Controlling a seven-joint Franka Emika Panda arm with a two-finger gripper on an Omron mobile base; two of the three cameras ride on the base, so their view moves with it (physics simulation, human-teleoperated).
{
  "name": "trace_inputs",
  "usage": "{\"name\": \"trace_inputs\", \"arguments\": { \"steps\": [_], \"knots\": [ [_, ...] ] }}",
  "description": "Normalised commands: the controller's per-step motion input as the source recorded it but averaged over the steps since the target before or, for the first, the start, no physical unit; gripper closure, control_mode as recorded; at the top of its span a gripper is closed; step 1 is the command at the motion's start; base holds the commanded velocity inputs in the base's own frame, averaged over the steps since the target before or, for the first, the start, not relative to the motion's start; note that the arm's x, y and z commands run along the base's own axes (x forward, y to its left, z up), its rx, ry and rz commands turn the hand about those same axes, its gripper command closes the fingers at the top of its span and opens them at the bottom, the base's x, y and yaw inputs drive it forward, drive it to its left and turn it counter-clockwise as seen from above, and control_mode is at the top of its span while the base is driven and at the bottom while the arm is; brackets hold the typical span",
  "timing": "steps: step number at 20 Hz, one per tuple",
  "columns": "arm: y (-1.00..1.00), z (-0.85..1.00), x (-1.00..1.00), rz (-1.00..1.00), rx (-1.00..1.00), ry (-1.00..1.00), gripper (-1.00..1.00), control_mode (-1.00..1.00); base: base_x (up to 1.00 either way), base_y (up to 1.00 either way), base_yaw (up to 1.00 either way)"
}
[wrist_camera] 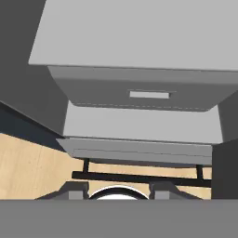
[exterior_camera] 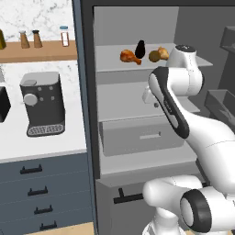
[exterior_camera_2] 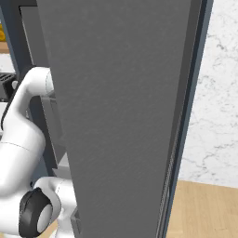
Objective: Place one avocado and one chicken drumstick in each tupperware on the nearby counter, to pack two identical lunches.
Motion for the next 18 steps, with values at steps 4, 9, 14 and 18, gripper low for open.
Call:
{"name": "trace_inputs", "arguments": {
  "steps": [4,9,14,18],
  "knots": [
    [0.0,0.0,-0.02,0.0,0.0,0.0,-1.0,-1.0,0.0,0.0,0.0],
    [-0.02,0.23,-0.15,0.02,0.0,-0.19,-1.0,-1.0,0.0,0.0,0.0],
    [0.16,0.54,-0.04,0.08,0.0,-0.46,-1.0,-1.0,0.0,0.0,0.0],
    [0.18,0.51,0.0,0.02,0.0,-0.33,-1.0,-1.0,0.0,0.0,0.0]
  ]
}}
